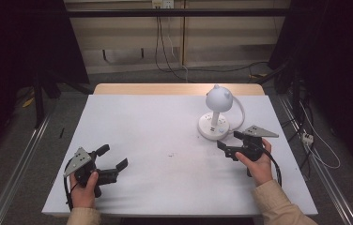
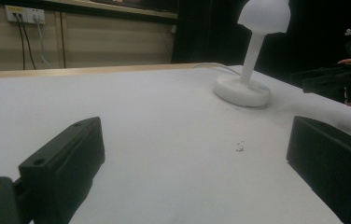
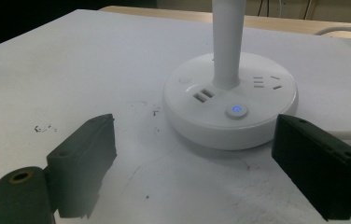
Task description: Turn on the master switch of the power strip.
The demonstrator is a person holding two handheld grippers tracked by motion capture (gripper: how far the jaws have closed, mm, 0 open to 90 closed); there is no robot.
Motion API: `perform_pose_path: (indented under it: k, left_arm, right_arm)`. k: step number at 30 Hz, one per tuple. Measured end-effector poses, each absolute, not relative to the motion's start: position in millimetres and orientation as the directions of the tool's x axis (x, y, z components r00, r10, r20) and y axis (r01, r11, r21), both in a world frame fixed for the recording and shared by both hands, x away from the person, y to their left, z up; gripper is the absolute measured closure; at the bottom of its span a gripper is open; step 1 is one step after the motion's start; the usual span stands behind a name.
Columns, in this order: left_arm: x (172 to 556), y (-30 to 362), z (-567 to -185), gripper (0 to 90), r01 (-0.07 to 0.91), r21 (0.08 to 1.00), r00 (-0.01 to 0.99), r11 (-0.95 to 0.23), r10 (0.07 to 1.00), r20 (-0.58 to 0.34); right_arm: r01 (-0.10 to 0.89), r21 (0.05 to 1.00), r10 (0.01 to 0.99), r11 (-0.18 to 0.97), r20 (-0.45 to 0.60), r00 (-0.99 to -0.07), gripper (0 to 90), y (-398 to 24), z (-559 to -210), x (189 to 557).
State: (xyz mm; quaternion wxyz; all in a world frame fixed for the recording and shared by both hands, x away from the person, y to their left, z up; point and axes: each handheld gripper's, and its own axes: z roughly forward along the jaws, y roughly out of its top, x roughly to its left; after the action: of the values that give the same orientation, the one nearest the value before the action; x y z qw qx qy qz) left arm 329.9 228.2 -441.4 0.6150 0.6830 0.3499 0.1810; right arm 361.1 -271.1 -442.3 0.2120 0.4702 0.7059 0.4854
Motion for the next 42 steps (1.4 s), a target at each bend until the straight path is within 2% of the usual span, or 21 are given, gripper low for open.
perform_pose_path:
  k: [42]
  left_arm:
    - [329.9,228.9,-441.3,4.0,0.255,0.967,0.688,0.005,0.702,-0.185]
  right_arm:
    - [0.447,0.887,0.849,0.118,0.143,-0.508,13.1,-284.2,-443.9,327.6]
